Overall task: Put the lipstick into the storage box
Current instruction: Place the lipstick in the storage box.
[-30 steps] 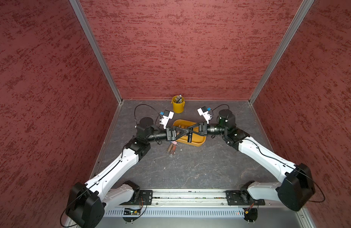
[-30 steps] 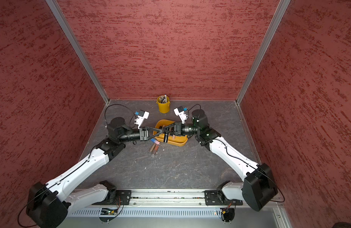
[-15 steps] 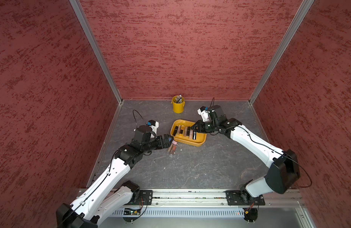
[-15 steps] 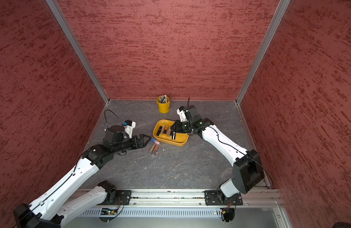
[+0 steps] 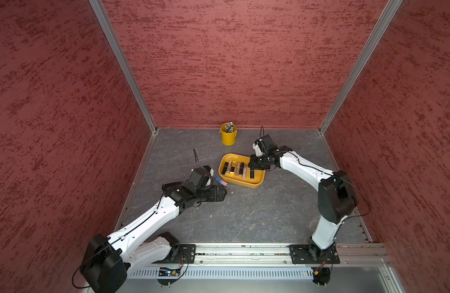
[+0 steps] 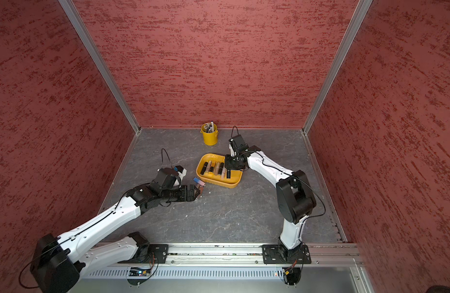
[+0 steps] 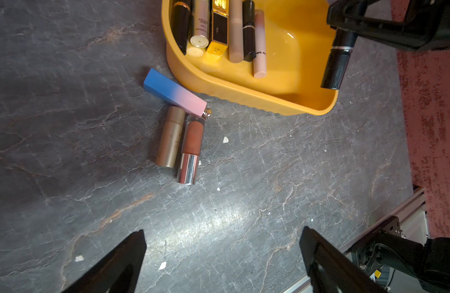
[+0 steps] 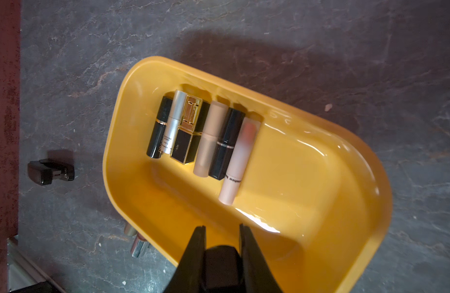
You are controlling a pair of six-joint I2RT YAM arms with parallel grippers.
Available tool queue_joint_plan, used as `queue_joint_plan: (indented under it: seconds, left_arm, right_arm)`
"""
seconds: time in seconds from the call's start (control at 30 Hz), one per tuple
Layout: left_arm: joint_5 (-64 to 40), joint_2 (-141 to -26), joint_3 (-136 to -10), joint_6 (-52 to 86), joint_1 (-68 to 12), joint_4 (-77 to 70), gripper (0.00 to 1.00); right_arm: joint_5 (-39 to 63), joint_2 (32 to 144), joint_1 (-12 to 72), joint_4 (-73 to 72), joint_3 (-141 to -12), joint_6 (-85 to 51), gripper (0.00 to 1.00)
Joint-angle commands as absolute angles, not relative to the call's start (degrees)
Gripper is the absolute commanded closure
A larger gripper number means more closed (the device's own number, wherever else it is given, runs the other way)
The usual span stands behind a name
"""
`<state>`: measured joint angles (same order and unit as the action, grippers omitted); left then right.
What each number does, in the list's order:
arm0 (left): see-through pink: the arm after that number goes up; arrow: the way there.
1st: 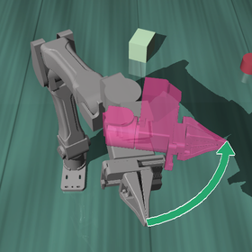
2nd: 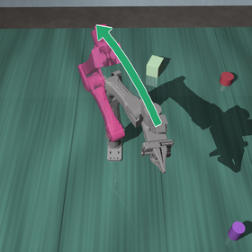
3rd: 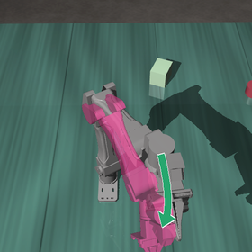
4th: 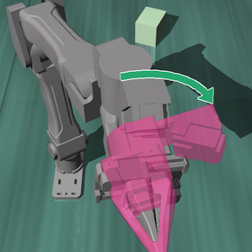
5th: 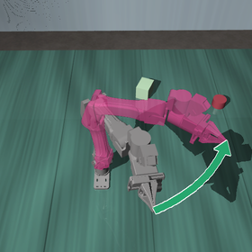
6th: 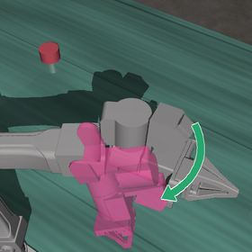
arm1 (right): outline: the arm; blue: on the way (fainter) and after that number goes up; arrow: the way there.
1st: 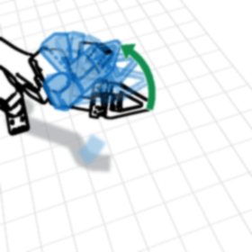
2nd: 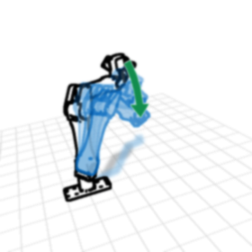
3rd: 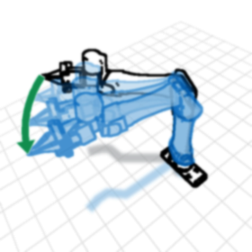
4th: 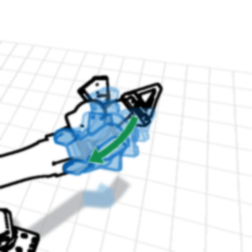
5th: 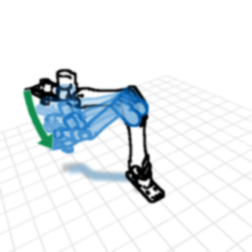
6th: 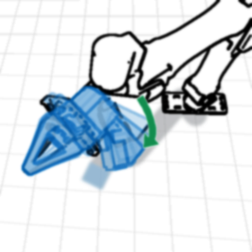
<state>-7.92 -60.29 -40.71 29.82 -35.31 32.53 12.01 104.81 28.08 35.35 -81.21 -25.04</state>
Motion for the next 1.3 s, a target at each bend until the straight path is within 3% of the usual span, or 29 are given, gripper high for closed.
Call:
queue_joint_plan:
  seconds: [0.0,1.27]
  left_arm:
    - [-9.4,-60.3,-38.3,31.0,-35.1,29.3,0.0]
    - [-11.7,-62.0,-38.3,30.1,-34.1,30.6,0.0]
  right_arm:
    - [9.8,107.0,27.3,34.2,-82.7,-24.8,0.88]
    - [16.8,118.6,23.6,22.2,-82.7,-37.2,0.88]
